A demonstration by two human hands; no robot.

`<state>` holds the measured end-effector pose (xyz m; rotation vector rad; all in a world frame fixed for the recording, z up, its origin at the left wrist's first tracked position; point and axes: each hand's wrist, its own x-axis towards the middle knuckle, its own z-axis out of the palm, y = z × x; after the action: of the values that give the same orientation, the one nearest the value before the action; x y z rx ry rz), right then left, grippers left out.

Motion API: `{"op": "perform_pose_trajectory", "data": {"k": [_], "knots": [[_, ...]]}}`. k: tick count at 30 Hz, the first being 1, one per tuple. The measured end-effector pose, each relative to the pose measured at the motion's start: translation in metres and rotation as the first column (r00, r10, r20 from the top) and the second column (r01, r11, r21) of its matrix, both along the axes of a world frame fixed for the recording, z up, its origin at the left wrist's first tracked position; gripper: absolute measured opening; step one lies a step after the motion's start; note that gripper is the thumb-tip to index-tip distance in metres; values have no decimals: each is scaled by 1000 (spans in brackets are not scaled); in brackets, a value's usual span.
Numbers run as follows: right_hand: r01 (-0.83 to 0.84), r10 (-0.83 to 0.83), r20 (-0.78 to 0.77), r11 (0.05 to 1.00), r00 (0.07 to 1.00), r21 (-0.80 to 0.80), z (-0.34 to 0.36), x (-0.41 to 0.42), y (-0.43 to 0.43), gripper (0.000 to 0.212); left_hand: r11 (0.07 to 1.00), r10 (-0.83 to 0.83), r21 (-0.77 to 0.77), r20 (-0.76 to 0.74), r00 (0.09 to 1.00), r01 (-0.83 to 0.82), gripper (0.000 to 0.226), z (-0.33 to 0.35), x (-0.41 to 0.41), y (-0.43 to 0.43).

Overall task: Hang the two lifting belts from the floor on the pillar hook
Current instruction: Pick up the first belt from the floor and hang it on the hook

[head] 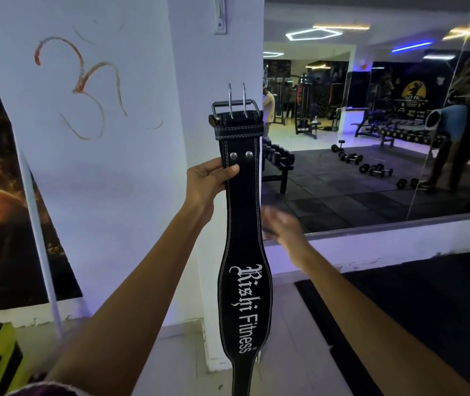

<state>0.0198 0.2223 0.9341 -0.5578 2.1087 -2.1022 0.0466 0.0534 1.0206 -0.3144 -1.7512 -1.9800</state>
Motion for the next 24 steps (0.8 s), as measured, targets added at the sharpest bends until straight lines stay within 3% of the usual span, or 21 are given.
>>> {"op": "perform_pose_trajectory", "data": {"k": [1,4,7,10,13,14,18,22,24], "knots": [[-5,1,-33,993,999,-117,24,-3,-8,43,1000,-10,-21,0,1000,10,30,-2,2,1],[-40,-4,-145,953,989,-299,72,-2,-32,20,998,-46,-42,-12,999,45,25,-5,5,5],[20,-71,-96,890,993,-455,87,2,-47,13,999,-18,-44,23,1000,19,6,-35,6,6],[82,-141,-92,878,986,-471,84,-5,-49,14,973,15,-226,257,966,45,16,-111,18,-7],[68,-122,-100,901,987,-429,74,-7,-46,19,906,-66,-353,431,900,235,19,-135,32,-21],[53,-104,-103,910,989,-410,69,-6,-46,20,912,-73,-349,384,920,218,22,-122,29,-20],[-30,-18,-137,938,990,-345,53,-2,-49,19,998,9,-66,149,989,0,28,-19,19,-6],[-22,-14,-103,939,995,-344,56,0,-50,22,979,97,-194,158,983,-66,43,4,5,6],[6,-17,-29,940,999,-341,68,4,-54,29,984,118,-152,160,980,-94,42,-2,0,14]]}}
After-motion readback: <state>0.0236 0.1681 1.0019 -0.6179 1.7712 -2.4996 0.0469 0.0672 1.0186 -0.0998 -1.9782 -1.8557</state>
